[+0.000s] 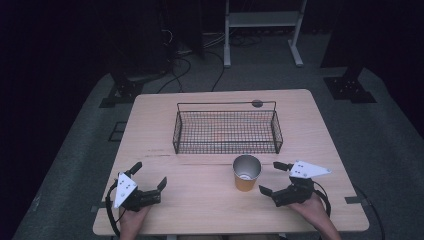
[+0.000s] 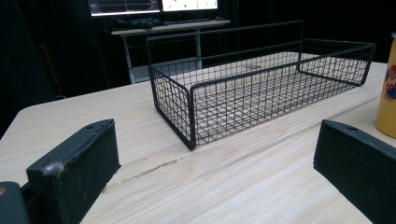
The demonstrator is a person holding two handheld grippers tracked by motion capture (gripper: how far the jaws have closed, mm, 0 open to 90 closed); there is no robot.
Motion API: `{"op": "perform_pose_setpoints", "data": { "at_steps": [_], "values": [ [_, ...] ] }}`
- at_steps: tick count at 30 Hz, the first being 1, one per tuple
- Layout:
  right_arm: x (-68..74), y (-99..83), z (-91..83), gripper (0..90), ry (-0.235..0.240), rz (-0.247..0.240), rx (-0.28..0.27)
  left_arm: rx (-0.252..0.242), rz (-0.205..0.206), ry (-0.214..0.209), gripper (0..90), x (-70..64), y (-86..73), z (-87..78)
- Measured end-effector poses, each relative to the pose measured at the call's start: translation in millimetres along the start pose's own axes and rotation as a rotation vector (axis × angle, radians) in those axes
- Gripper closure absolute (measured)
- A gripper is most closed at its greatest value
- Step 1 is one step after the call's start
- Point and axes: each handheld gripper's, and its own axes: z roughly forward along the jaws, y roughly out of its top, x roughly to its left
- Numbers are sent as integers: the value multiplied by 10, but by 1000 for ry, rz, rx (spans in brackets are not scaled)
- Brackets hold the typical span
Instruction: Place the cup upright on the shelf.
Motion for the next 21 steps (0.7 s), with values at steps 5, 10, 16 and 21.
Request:
{"op": "perform_pose_setpoints", "data": {
  "at_steps": [5, 10, 16, 21],
  "values": [
    [5, 19, 55, 4, 5, -4, 7, 0, 0, 0, 0, 0, 0, 0],
    [16, 47, 121, 4, 13, -7, 13, 0, 1, 0, 0, 0, 0, 0],
    [37, 43, 173, 3, 20, -12, 14, 0, 1, -1, 0, -1, 0, 0],
    [49, 56, 202, 4, 22, -18, 7, 0, 0, 0, 0, 0, 0, 0]
  ]
}}
